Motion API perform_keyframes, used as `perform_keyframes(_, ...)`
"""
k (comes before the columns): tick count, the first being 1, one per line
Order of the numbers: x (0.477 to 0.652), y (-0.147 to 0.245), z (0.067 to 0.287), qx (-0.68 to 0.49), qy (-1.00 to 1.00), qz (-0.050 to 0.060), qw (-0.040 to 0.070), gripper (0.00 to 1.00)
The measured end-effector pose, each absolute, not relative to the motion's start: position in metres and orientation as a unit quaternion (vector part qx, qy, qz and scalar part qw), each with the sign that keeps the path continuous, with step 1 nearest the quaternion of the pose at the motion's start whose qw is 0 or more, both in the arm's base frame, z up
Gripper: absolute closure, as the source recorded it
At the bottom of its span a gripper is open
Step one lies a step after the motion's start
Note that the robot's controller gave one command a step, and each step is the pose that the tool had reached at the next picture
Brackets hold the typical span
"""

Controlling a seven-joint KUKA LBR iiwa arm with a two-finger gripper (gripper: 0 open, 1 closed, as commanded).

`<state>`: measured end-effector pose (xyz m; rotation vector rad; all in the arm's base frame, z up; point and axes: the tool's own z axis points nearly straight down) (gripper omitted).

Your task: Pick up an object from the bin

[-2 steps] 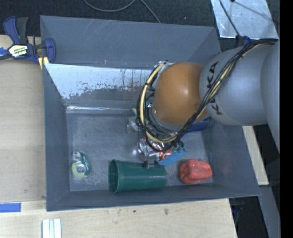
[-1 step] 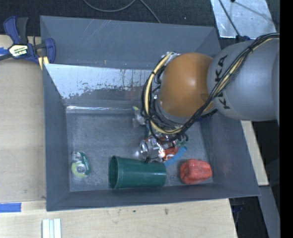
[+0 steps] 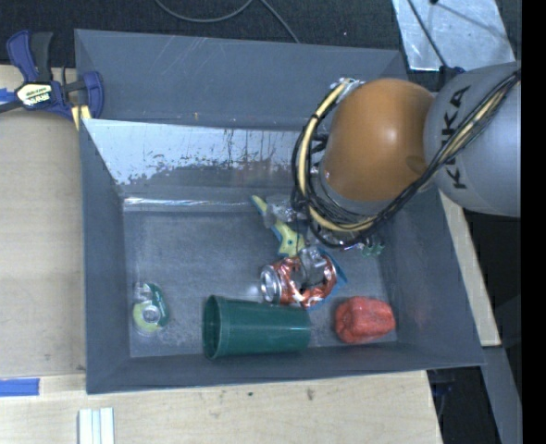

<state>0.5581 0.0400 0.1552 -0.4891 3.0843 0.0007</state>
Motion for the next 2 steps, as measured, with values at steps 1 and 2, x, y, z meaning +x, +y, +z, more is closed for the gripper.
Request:
perform_keyframes(1, 0.549, 0.017, 0.155, -0.248, 0.969, -0.003, 0.014, 0.0)
perform_keyframes(2, 0.548, -0.002, 0.126, -0.292, 0.956, -0.001, 0.01, 0.0)
